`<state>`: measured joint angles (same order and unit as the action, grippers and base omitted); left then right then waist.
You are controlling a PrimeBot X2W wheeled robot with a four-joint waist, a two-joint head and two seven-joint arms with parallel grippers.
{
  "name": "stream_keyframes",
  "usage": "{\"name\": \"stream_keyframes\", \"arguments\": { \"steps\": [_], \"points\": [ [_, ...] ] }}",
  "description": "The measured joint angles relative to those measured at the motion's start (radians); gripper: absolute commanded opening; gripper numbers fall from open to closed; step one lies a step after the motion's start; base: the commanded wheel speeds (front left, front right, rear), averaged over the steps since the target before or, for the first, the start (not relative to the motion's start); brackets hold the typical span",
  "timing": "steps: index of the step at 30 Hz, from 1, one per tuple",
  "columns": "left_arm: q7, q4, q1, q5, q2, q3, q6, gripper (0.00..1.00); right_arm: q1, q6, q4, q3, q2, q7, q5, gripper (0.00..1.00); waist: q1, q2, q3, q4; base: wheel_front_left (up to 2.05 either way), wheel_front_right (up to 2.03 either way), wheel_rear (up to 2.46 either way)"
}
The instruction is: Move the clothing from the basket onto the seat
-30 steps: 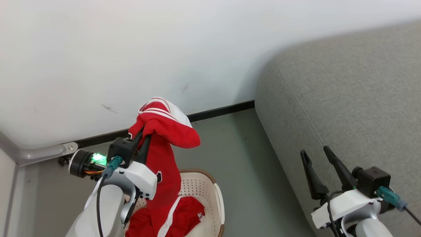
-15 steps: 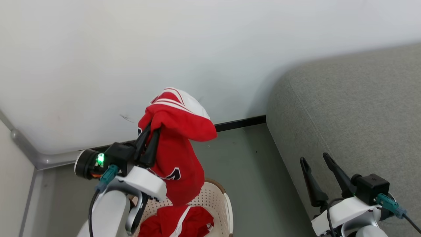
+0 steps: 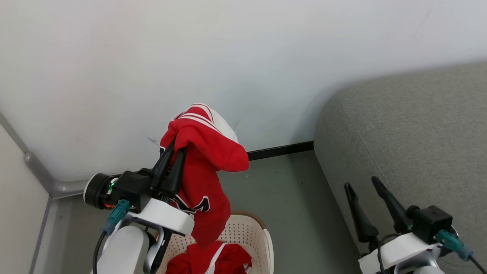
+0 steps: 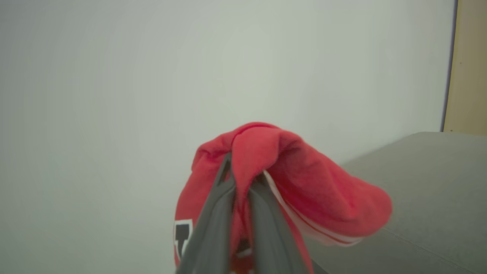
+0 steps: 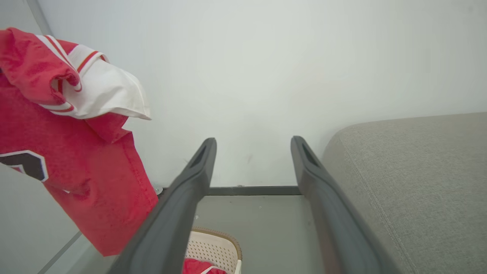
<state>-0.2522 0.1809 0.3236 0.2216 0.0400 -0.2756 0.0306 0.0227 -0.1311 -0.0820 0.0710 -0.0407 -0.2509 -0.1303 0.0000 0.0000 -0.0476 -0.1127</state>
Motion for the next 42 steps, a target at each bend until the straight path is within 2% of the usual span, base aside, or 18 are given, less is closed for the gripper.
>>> {"name": "stream_keyframes", "arguments": {
  "steps": [21,34,42],
  "points": [
    [0.0,-0.151,-0.006,0.015,-0.003,-0.014,0.026,0.0,-0.02,0.0,0.093,0.171,-0.003,0.0,0.01,1.0,0.0,0.0,-0.004,-0.006,0.0,0.0,0.0],
    [0.0,-0.198,-0.006,0.021,-0.002,-0.062,0.034,0.0,-0.017,0.0,0.086,0.372,-0.023,0.0,0.112,1.0,0.0001,0.0,-0.007,-0.01,0.0,0.0,0.0],
    [0.0,-0.223,-0.005,0.051,-0.002,-0.115,0.034,0.0,0.044,0.0,0.07,0.427,-0.051,0.0,0.223,1.0,-0.0001,0.0,-0.01,-0.006,0.0,0.0,0.0]
  ]
}}
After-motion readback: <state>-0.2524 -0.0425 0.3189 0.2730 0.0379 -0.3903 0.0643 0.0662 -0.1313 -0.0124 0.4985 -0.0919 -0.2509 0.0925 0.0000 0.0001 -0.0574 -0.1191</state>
